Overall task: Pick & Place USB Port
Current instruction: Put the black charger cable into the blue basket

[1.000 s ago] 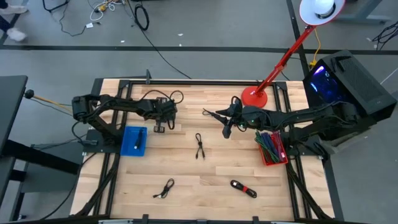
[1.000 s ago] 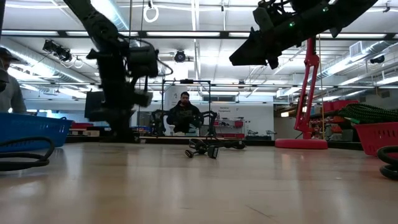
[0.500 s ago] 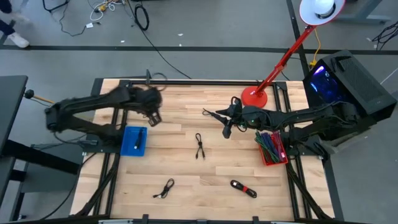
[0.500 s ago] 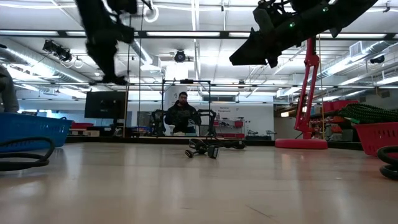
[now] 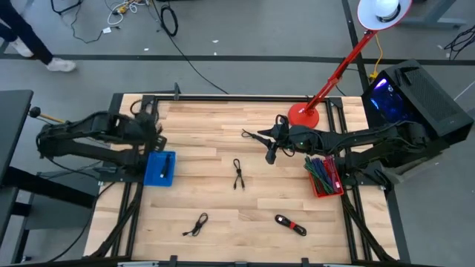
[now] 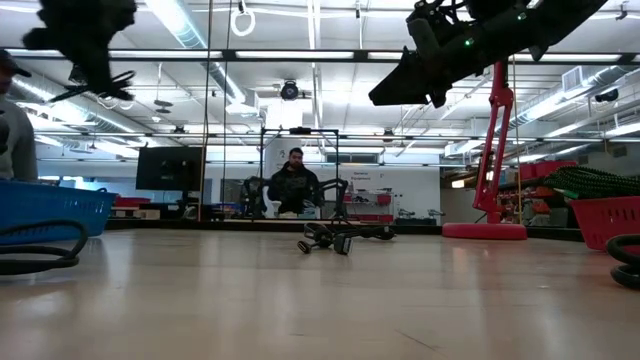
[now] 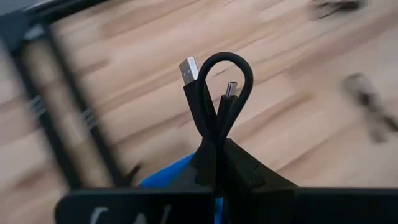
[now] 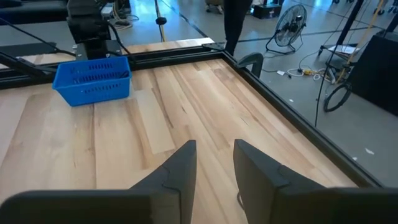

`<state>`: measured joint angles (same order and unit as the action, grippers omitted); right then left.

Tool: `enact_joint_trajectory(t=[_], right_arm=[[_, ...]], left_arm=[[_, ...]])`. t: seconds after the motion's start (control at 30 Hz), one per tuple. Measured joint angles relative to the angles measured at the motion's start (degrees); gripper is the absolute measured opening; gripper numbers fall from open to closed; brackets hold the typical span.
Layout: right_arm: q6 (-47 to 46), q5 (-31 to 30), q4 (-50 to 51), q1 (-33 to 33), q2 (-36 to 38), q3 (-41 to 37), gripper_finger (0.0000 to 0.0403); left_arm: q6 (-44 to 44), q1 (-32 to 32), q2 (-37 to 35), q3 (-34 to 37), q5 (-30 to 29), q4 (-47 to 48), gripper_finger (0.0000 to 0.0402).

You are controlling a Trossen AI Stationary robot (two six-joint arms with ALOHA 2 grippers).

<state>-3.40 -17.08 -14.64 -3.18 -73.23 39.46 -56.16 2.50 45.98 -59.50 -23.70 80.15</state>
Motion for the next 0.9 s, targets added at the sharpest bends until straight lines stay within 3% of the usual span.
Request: enact_joint_trajectory(t=[0.1,0.43,0.7,0.9], right_arm=[[0.46,0.02,0.05,0.00,0.00,0.00,0.0109],[1.56,0.04,0.62,0.00,0.00,0.00,0.0109],[1.73,0.13,1.07,0.00,0.02,0.00,0.0109],[1.70,0.15,1.06,0.00,0.02,0.00,0.0109]], left_arm=[[-9.58,-5.22,0.47,1.67,-1.64,3.78,0.0009],[-30.59,-20.17,0.54,17.96,0.77,-3.84,0.0008],[-39.04,-26.68,2.60,17.14,-1.25,-4.28,0.0008],[-39.29,-28.53,6.48,17.14,-0.51,-4.28,0.0008]])
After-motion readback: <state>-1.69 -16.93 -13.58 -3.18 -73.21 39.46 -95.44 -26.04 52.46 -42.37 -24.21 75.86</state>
